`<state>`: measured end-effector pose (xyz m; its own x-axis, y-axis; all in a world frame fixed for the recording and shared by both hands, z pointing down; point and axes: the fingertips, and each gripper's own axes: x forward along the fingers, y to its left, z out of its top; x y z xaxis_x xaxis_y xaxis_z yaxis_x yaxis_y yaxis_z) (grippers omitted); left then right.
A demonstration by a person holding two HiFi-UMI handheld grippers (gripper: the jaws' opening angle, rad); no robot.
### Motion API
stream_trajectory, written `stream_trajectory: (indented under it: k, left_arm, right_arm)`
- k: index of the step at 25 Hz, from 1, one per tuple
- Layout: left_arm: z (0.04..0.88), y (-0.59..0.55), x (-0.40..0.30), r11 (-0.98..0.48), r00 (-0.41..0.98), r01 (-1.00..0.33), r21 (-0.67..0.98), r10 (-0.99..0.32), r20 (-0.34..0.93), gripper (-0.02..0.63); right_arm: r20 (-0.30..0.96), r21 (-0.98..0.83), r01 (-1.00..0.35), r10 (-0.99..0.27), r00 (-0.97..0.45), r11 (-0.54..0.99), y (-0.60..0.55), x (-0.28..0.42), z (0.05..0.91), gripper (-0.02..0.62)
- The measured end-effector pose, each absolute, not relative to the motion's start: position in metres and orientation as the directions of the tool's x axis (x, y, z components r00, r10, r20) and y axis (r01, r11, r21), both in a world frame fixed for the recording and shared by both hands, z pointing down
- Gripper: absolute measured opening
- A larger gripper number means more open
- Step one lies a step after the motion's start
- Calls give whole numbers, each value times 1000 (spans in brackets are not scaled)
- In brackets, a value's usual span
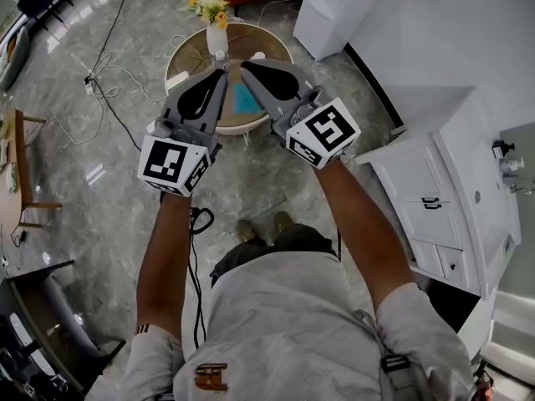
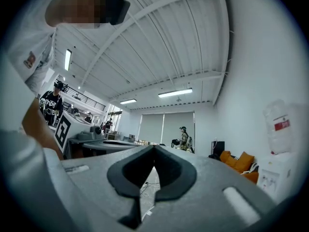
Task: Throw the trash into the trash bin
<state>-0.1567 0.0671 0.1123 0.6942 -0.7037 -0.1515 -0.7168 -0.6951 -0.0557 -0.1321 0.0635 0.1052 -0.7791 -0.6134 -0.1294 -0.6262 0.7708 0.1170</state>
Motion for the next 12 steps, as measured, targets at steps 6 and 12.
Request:
stream_trajectory:
  k: [6,12]
  left_arm:
    - [128,50,-155,-715,716,-696,-68,-683,-140,-2]
    - [157,30,-152,-701,704,-710,-61,-704,-99,-2]
  right_arm:
    - [-103,125,-653,-645,-757,747,48,-123,121,2]
    - [-52,147,-648,-648,-760,747,28,-111,149,2]
